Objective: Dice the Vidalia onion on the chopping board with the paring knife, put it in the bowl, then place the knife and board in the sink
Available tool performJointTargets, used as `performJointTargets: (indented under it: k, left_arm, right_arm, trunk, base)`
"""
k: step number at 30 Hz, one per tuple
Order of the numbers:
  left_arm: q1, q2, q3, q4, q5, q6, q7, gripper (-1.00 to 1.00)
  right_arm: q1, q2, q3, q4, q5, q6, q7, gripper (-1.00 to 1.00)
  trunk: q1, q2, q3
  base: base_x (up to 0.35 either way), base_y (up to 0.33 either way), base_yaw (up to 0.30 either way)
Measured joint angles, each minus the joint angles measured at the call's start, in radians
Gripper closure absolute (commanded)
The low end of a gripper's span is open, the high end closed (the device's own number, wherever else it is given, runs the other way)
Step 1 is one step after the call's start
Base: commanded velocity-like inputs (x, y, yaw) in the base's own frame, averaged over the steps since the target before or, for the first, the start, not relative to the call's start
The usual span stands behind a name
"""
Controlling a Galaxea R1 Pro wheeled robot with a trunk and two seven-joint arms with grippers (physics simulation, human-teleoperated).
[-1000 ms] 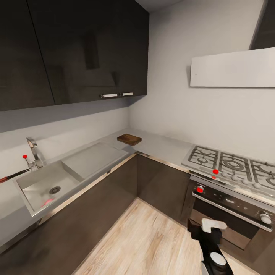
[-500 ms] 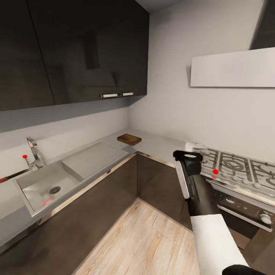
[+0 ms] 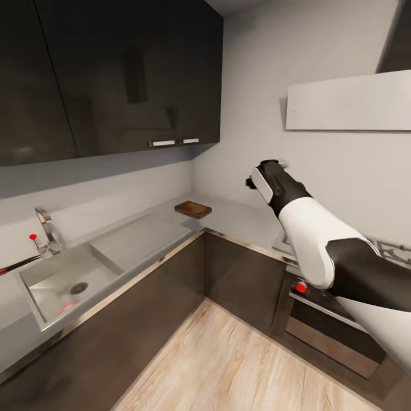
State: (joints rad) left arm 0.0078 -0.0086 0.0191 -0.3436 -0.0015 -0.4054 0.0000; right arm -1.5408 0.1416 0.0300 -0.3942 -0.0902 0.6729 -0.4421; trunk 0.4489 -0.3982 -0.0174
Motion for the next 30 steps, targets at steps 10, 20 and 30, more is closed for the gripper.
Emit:
performJointTargets:
  k: [10,20,30]
  left_arm:
    - [0.000,-0.002,0.000,0.000,-0.001,0.000,0.000,-1.00]
    - [0.000,-0.002,0.000,0.000,-0.001,0.000,0.000,-1.00]
    - [0.000,-0.002,-0.001,0.000,-0.001,0.000,0.000,-1.00]
  right_arm:
    - [-0.003,-0.008,0.003,0.055,0.000,-0.005,0.173,-1.00]
    - [-0.003,-0.013,0.004,0.102,0.019,-0.008,0.380,-1.00]
    - [-0.003,-0.014,0.005,0.140,0.055,-0.013,0.405,-1.00]
  trunk:
    - [0.000,0.000,0.000]
    - [0.000,0.000,0.000]
    - [0.000,0.000,0.000]
  base:
    - [0.310,0.000,0.000]
    - [0.309,-0.063,0.000]
    - [0.260,-0.203,0.109]
